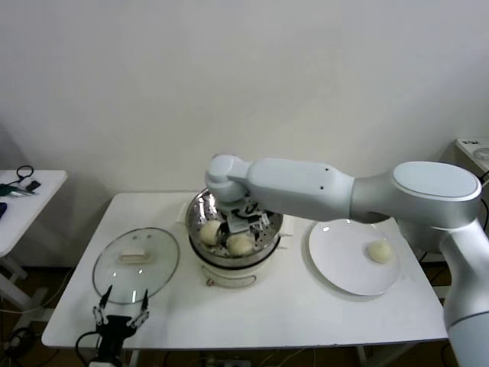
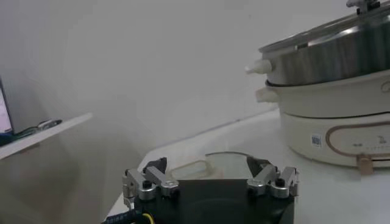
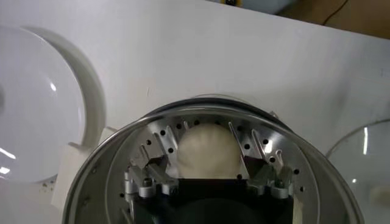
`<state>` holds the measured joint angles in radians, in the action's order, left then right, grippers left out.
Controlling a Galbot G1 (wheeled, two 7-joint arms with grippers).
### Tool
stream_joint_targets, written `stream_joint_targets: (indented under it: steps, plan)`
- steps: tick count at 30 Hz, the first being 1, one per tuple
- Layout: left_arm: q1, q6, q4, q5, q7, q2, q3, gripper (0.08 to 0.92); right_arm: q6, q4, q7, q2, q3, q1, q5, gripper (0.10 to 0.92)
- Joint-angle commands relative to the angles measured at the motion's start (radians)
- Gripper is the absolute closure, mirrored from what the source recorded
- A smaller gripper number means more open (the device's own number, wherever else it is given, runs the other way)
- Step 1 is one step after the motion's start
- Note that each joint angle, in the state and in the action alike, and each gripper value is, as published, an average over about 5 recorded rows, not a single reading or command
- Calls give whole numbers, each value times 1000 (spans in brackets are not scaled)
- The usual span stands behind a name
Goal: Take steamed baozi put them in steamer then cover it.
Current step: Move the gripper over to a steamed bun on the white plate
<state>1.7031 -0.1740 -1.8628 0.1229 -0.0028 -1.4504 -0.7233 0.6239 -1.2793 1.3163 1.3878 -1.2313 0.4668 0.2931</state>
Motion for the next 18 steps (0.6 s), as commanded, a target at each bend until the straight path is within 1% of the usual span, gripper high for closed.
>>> stream_joint_targets:
  steps: [1, 5, 8, 12, 15, 18]
  plan:
    - [2, -3, 2, -2, 0, 3, -2, 177, 3, -1, -5, -24, 49, 19, 13, 203]
    - [1, -3, 2, -2, 0, 6, -2, 177, -25, 9, -29, -68, 64, 59, -13, 202]
    - [1, -4, 0, -1, 0, 8, -2, 177, -96, 6, -84, -134, 27, 116, -74, 203]
    - [3, -6, -4, -2, 0, 12, -1, 177, -262, 4, -179, -263, -82, 212, -231, 203]
    - [2, -6, -8, -2, 0, 15, 1, 177, -419, 5, -220, -364, -162, 271, -386, 203]
    - [0, -5, -14, -2, 0, 16, 6, 177, -556, 2, -235, -453, -195, 296, -496, 203]
